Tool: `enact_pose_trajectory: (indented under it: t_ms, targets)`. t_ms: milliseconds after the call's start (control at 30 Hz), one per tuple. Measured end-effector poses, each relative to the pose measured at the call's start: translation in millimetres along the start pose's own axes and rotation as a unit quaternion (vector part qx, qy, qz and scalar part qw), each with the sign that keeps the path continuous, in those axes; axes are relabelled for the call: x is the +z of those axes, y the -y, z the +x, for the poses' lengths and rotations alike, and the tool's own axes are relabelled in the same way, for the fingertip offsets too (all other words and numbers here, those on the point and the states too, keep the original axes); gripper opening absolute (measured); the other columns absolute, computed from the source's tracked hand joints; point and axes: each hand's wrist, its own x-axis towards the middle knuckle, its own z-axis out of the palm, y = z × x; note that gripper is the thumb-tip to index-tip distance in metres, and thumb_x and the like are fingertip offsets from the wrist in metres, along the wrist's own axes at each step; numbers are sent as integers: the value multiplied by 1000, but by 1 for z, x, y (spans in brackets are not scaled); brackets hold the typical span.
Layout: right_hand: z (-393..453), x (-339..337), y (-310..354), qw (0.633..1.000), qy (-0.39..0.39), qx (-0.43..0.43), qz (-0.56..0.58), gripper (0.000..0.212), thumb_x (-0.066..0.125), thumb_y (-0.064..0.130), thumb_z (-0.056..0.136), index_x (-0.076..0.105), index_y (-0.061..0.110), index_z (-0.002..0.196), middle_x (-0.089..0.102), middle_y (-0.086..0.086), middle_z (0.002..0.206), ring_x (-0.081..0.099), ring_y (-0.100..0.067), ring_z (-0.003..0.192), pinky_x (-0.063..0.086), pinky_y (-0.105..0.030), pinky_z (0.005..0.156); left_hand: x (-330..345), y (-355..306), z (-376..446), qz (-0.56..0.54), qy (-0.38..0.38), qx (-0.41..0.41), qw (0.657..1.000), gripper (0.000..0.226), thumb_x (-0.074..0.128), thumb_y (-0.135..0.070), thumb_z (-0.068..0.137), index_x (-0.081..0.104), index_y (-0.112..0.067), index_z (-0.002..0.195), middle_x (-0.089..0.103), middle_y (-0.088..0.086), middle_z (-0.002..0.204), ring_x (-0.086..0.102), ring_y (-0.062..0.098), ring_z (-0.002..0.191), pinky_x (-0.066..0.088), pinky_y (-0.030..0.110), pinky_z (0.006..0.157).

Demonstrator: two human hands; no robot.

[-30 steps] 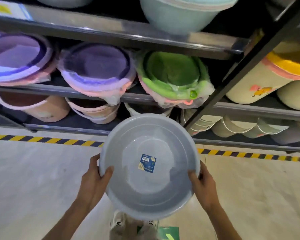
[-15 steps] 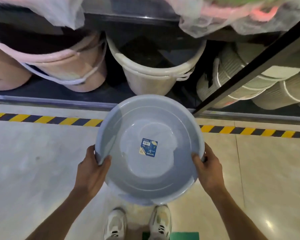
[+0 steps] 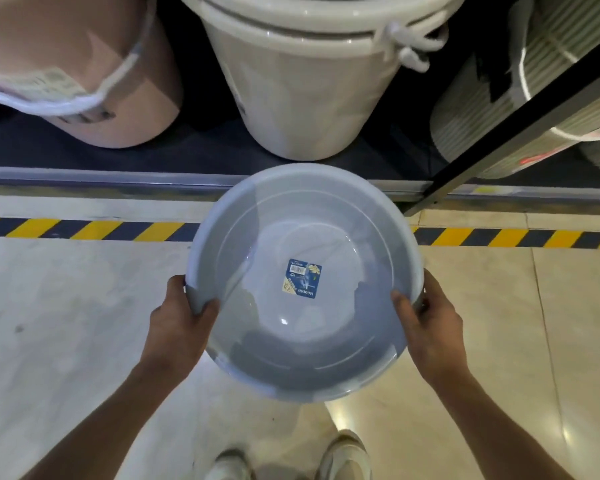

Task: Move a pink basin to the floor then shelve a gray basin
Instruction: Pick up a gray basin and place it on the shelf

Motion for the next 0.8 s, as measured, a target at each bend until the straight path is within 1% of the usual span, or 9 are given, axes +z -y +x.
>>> enact_pose_trajectory:
  t_ms: [67, 167, 233, 333, 400, 500, 633, 733, 800]
  targets:
    - [1, 7, -10, 1000, -2, 0, -3, 39, 65, 32, 94, 55, 35, 132, 63, 10, 72, 62, -2, 67, 46, -9, 51, 7, 7, 3, 1, -4, 6, 1000, 32, 68, -24, 93, 39, -24, 105, 55, -11, 78, 53, 4, 66, 36, 21, 48]
    - [0, 13, -25, 1000, -6, 9, -11, 38, 65, 30, 94, 54, 37, 129, 62, 17, 70, 60, 0, 69, 44, -9, 52, 18, 14, 0, -3, -8, 18, 1000, 33, 66, -18, 93, 35, -24, 101, 55, -9, 76, 53, 9, 62, 35, 23, 45]
    - [-2, 16, -31, 1000, -15, 15, -20, 39, 64, 29, 93, 53, 35, 130, 60, 12, 70, 59, 0, 69, 41, -11, 53, 22, 17, -3, -7, -8, 21, 1000, 33, 65, -17, 94, 34, -26, 101, 54, -8, 77, 54, 11, 62, 35, 25, 44]
    - [-3, 18, -35, 999, -15, 19, -21, 42, 64, 29, 94, 50, 32, 134, 61, 10, 77, 59, 1, 72, 43, -21, 58, 25, 19, -7, -8, -12, 18, 1000, 33, 65, -18, 94, 33, -27, 102, 54, -9, 79, 54, 11, 63, 35, 25, 43]
    - [-4, 18, -36, 1000, -12, 19, -21, 42, 63, 28, 95, 49, 31, 134, 61, 12, 80, 61, 2, 74, 43, -20, 59, 26, 20, -10, -12, -19, 16, 1000, 33, 65, -18, 94, 34, -28, 101, 53, -10, 79, 54, 10, 64, 36, 25, 43]
    - [-3, 18, -33, 999, -10, 20, -23, 41, 62, 26, 95, 48, 32, 133, 62, 18, 85, 63, -4, 77, 44, -19, 60, 26, 19, -15, -12, -29, 16, 999, 33, 66, -18, 94, 35, -27, 102, 54, -12, 80, 54, 8, 65, 36, 22, 45]
    - [-5, 15, -25, 999, -3, 11, -35, 38, 61, 24, 96, 46, 35, 130, 62, 23, 88, 63, -7, 80, 46, -24, 62, 23, 18, -16, -9, -32, 8, 999, 33, 68, -19, 93, 37, -26, 103, 56, -11, 80, 55, 9, 63, 36, 20, 43]
    - [-8, 13, -21, 999, 15, 15, -45, 41, 61, 24, 96, 47, 32, 133, 65, 15, 89, 64, -21, 78, 52, -36, 68, 17, 21, -16, 2, -20, -7, 1000, 33, 70, -20, 92, 39, -26, 103, 59, -9, 77, 57, 10, 60, 36, 20, 41]
    - [-10, 15, -19, 998, 26, 18, -52, 41, 60, 24, 96, 47, 31, 134, 66, 13, 91, 65, -25, 81, 53, -39, 71, 15, 25, -17, 9, -8, -14, 1000, 33, 70, -19, 91, 40, -25, 104, 59, -9, 75, 57, 9, 61, 38, 22, 45]
